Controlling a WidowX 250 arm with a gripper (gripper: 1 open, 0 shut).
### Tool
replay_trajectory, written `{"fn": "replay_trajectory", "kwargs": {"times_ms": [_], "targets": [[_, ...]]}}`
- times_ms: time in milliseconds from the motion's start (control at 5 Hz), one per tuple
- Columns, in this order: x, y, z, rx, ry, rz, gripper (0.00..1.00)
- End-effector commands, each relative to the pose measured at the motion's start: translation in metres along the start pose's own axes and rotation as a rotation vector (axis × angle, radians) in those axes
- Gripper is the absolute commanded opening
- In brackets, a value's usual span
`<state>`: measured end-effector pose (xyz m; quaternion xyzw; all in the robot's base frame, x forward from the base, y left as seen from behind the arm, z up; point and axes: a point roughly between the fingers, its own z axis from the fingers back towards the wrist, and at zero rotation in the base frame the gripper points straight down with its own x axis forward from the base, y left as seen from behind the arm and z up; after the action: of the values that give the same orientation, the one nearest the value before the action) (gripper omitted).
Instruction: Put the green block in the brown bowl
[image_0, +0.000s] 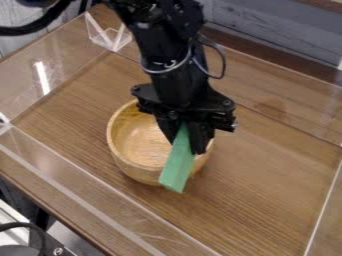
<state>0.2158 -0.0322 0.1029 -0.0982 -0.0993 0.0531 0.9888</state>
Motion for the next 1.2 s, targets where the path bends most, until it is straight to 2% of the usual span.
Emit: {"fn": "replay_trajectory", "kwargs": {"times_ms": [0, 1000], "targets": [[0.005, 0.004, 0.006, -0.006, -0.029, 0.002, 0.00], [0.005, 0.021, 0.004, -0.017, -0.036, 0.025, 0.00]]}}
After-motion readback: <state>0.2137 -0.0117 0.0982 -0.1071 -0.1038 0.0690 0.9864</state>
